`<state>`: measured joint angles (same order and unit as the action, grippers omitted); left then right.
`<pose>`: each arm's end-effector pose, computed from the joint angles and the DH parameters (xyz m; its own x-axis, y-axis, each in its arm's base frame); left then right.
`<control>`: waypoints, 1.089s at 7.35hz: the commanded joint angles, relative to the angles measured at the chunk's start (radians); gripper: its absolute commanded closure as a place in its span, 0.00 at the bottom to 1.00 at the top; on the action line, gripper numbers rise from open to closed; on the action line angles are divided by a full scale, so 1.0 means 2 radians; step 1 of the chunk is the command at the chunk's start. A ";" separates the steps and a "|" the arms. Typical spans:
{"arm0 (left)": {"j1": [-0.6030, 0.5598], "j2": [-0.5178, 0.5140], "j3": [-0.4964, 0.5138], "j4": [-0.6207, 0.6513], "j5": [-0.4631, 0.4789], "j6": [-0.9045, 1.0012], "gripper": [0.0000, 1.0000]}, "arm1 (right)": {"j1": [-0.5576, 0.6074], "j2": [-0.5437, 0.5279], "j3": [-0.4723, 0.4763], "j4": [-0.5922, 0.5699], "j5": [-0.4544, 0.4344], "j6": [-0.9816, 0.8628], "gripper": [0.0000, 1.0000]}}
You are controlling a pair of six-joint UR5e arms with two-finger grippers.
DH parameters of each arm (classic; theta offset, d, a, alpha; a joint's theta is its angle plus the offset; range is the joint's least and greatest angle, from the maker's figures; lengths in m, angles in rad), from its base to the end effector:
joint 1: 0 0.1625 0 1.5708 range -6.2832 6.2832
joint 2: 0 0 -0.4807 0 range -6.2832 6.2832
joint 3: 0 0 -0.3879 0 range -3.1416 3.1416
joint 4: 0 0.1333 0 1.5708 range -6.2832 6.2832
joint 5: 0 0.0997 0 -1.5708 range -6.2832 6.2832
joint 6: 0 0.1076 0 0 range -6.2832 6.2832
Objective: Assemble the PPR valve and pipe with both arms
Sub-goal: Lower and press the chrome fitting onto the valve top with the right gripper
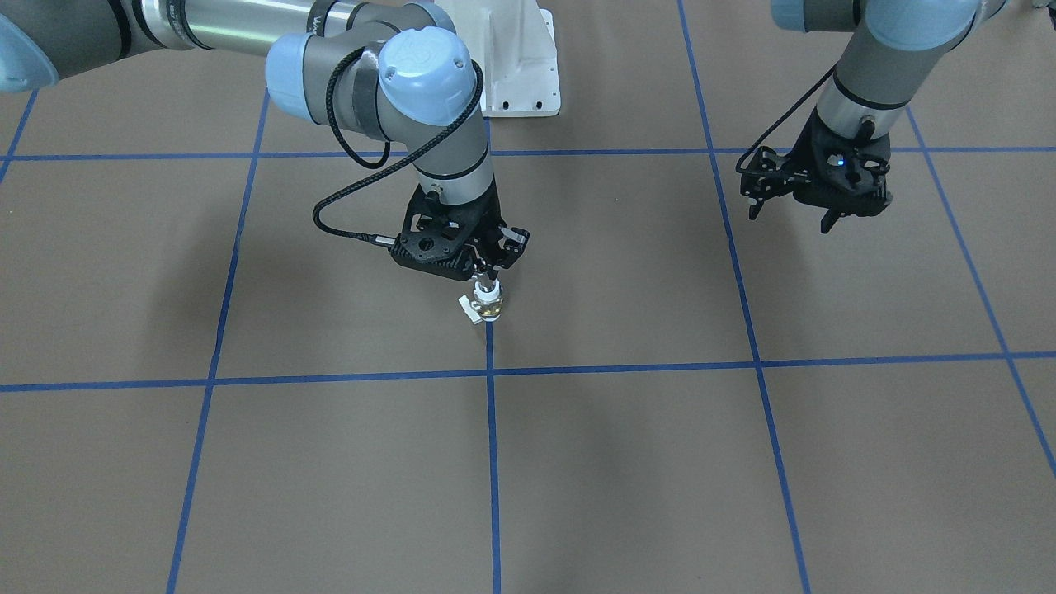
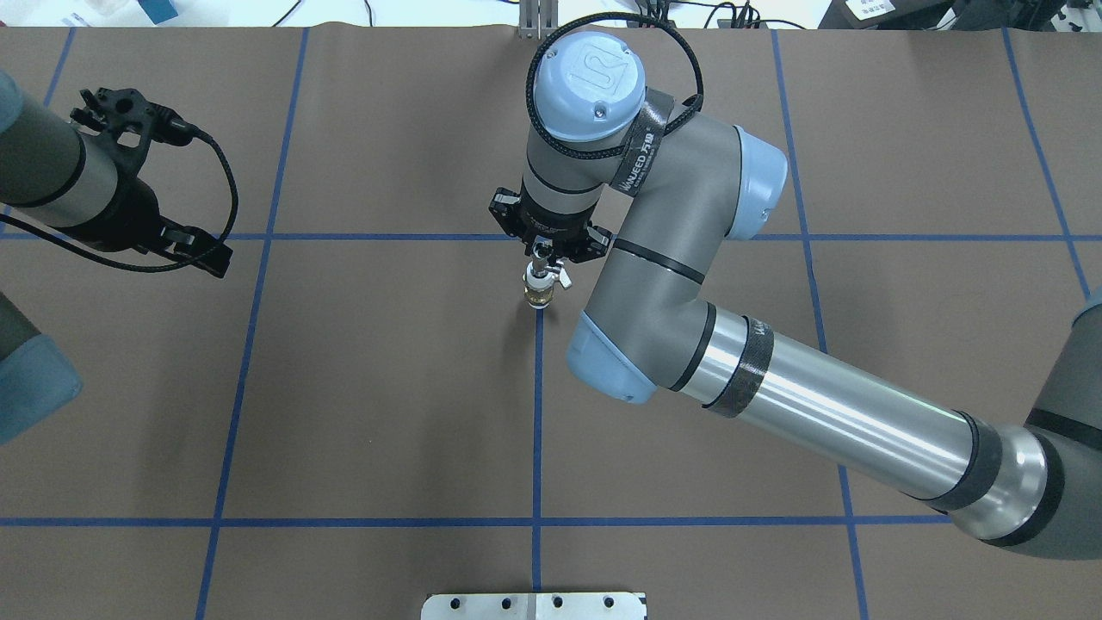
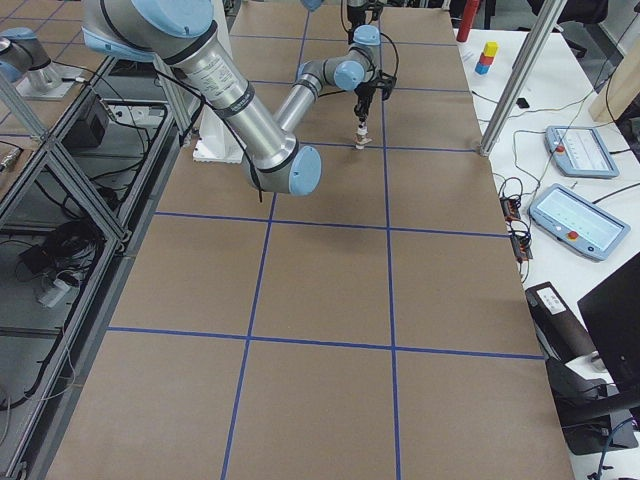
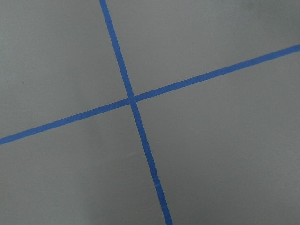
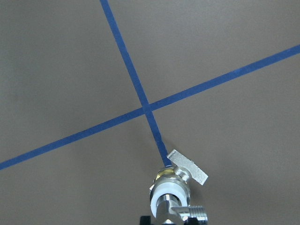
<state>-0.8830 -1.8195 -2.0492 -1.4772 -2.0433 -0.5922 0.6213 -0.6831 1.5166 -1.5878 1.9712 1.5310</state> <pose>0.2810 -0.4748 0.3888 0.7145 0.2941 -0.6348 -0.1360 0.9484 0.2864 -0.5763 -0.5249 0.1740 0.5685 0.3619 0.7388 -0.2827 0.9293 -0.2377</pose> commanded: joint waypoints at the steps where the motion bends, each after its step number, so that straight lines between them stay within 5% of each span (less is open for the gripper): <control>1: 0.000 -0.001 0.000 0.000 0.000 0.000 0.04 | 0.000 0.000 -0.004 0.000 0.000 0.000 1.00; 8: 0.000 -0.001 0.000 0.000 0.000 -0.002 0.04 | -0.005 0.003 -0.018 0.003 -0.005 0.000 1.00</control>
<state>-0.8836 -1.8221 -2.0494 -1.4772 -2.0433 -0.5959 0.6135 -0.6783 1.4827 -1.5817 1.9670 1.5309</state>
